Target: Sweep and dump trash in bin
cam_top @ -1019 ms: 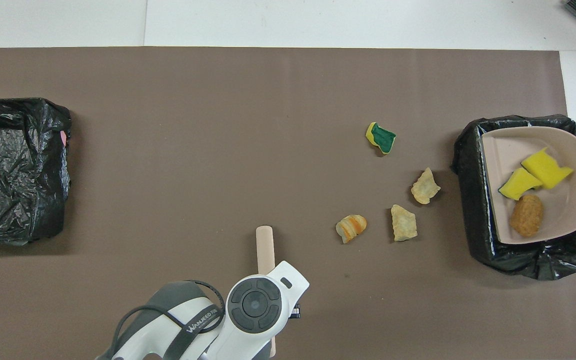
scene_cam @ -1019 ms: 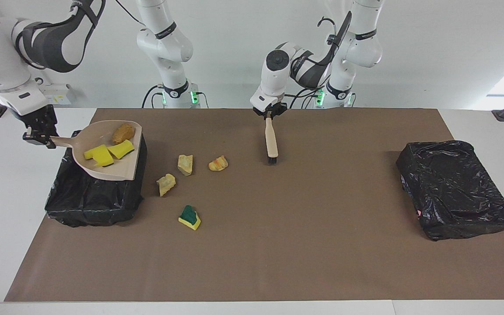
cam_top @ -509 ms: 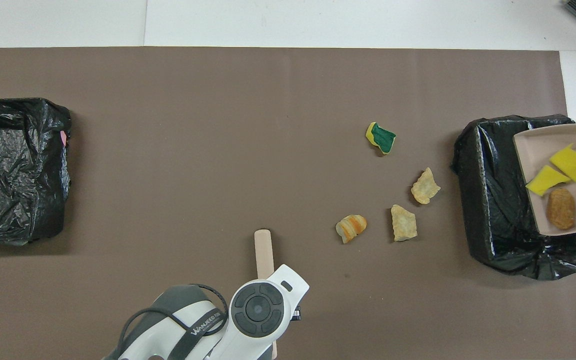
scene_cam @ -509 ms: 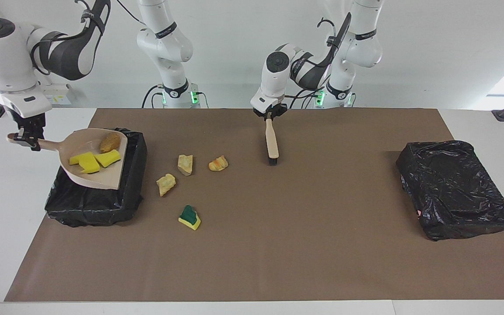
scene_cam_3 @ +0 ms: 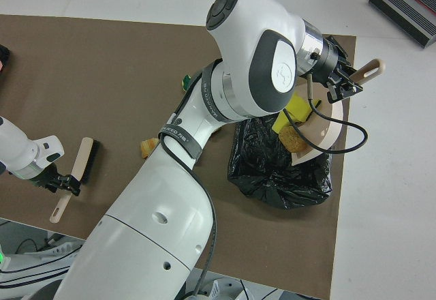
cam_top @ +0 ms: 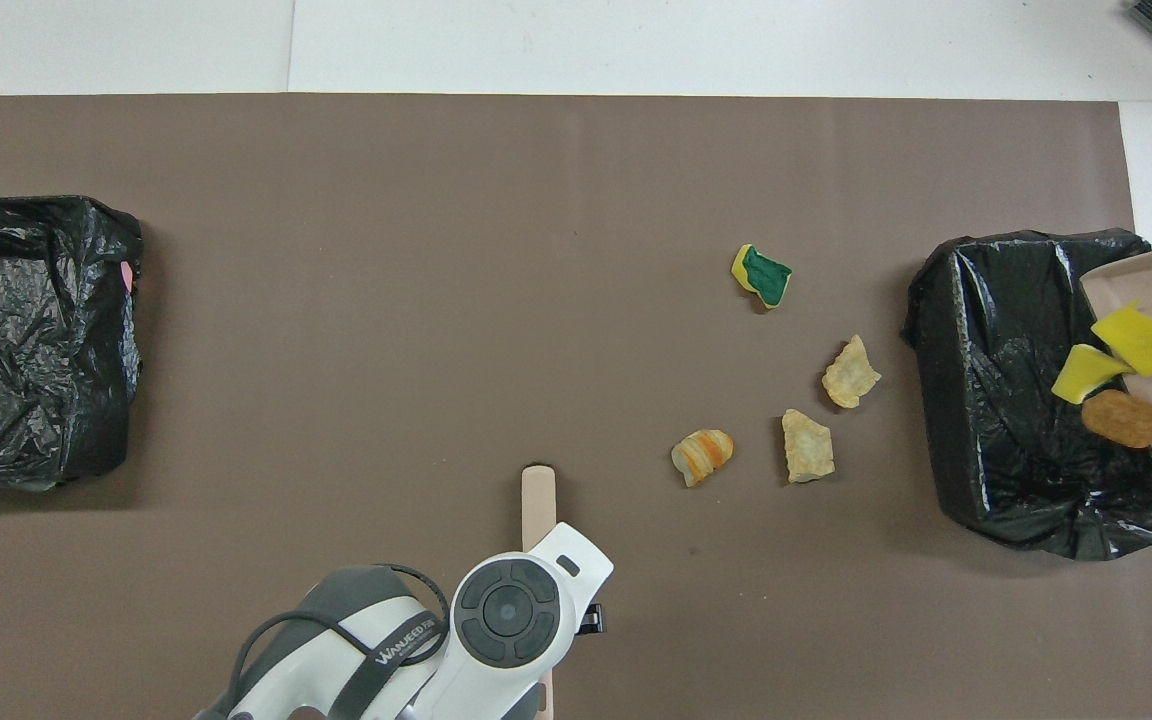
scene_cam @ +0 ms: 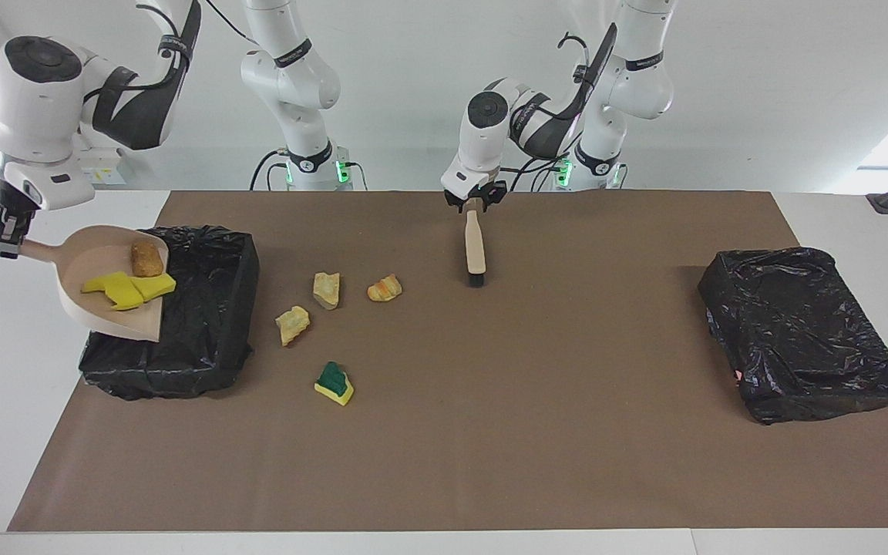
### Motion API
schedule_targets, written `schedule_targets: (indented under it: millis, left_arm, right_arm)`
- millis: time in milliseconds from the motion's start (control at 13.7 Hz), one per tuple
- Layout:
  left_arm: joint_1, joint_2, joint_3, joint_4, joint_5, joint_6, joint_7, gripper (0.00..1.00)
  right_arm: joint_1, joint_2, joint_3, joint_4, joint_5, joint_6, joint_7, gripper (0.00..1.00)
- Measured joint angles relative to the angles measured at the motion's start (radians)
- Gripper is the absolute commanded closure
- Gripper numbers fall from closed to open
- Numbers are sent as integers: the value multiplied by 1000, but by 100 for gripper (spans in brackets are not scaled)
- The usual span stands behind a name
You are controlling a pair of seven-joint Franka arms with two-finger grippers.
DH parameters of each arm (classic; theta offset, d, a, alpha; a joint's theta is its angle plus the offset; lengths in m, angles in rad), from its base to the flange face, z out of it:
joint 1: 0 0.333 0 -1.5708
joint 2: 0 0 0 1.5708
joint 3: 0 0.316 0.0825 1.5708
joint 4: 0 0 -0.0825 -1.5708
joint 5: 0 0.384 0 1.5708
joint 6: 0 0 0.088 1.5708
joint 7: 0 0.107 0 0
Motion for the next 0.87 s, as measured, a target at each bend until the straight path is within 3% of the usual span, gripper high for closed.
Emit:
schedule_targets:
  millis: [437, 873]
  left_arm:
    - [233, -6, 20, 92, 2, -1, 26, 0]
    - [487, -60, 23, 201, 10, -151, 284, 0]
  right_arm:
    - [40, -4, 2, 87, -63, -111, -26, 100]
    - [53, -27, 6, 101, -120, -116, -42, 100]
